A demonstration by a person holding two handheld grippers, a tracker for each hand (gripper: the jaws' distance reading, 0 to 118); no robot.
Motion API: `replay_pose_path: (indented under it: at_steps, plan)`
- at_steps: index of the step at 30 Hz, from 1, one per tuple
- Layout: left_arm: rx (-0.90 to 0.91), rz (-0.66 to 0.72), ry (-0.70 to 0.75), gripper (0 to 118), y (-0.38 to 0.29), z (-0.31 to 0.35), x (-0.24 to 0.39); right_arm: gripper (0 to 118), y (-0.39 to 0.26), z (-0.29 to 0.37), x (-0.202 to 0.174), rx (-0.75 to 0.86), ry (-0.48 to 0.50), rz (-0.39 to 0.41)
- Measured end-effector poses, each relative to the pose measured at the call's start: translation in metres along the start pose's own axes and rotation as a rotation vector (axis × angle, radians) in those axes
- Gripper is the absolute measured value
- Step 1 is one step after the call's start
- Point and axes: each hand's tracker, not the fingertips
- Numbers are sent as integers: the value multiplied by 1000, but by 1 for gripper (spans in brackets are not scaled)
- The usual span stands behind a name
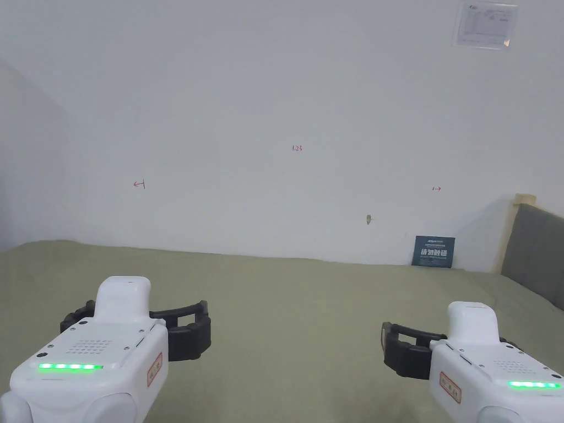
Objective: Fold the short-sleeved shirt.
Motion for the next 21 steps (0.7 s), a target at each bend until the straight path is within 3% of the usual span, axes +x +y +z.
replay_pose_path:
  at_steps: [3, 6, 10, 15, 18, 21]
  plan:
    - [15, 9, -14, 118, 1, 2, 1, 118, 2, 0, 3, -7, -6, -51]
    - [2, 11, -10, 118, 2, 1, 3, 118, 7, -1, 2, -26, -54, -52]
    - [3, 13, -25, 118, 4, 5, 7, 118, 10, 3, 5, -50, -10, -58]
    - [1, 20, -30, 118, 4, 6, 7, 118, 9, 0, 4, -87, -25, -57]
    - [-3, 21, -36, 118, 1, 6, 6, 118, 7, -2, 4, -133, 63, -66]
    - [0, 28, -45, 118, -2, 12, 9, 118, 3, -3, -2, -147, 65, -40]
